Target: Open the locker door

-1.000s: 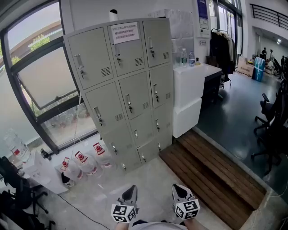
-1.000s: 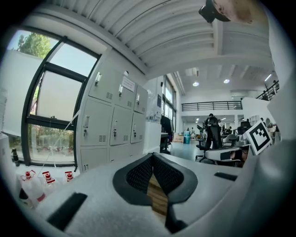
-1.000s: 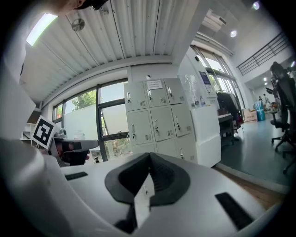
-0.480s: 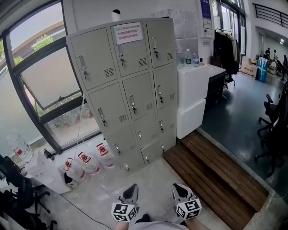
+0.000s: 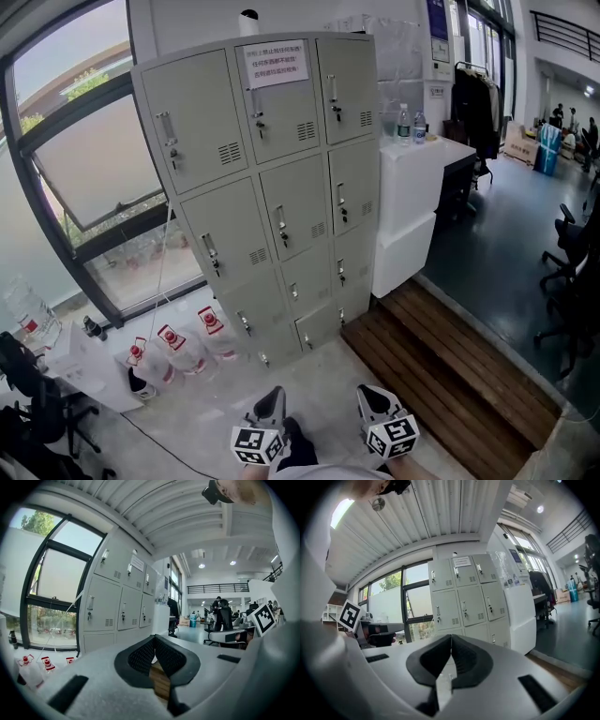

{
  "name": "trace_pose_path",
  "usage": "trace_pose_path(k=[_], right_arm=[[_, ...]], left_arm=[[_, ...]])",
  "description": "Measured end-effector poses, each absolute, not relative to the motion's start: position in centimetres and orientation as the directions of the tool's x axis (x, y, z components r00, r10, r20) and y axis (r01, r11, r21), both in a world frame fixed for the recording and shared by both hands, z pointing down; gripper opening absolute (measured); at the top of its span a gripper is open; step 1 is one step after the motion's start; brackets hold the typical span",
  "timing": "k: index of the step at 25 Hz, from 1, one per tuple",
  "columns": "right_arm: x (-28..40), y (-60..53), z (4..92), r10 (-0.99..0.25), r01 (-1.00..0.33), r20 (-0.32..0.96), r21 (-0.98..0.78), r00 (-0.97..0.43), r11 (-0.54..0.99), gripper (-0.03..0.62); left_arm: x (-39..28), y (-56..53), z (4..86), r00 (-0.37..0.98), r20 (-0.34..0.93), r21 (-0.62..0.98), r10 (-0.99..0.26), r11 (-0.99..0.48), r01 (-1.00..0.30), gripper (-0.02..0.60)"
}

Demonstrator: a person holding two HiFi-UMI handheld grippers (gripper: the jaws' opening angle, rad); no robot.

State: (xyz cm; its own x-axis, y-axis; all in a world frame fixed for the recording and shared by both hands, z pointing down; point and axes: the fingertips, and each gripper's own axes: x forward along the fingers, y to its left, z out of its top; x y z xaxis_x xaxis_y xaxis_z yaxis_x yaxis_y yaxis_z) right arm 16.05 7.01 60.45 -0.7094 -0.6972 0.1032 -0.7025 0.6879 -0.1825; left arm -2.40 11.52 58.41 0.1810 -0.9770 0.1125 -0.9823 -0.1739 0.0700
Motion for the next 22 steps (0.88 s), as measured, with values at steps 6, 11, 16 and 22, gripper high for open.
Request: trace_pose_path(k=[6, 11, 16, 22], right_arm=[[10.0, -1.2, 62.1, -0.721, -0.732, 0.131, -0.171, -0.681, 0.66, 0.014], [3.2, -9.1, 60.5, -0.747, -0.755, 0.115, -0.163, -0.654, 0.636, 0.014], [-3.1, -15.8, 58.6, -0.759, -0.759, 0.078, -0.169, -0.647, 0.629, 0.014], [-6.3, -20.9, 57.6, -0.733, -0.735, 0.085, -0.15, -0.675, 0.661, 0.014]], left_arm=[[-9.2, 2.7, 59.7, 0.201, 0.087, 0.107, -0.976, -0.192, -0.976, 0.002], [-15.4, -6.3, 57.8, 0.266, 0.07, 0.083, -0.961, -0.26, -0.962, 0.002], [-21.3, -13.8, 56.1, 0.295, 0.069, 0.04, -0.953, -0.293, -0.955, 0.002], [-23.6, -17.7, 56.2, 0.272, 0.083, 0.062, -0.959, -0.268, -0.962, 0.002]])
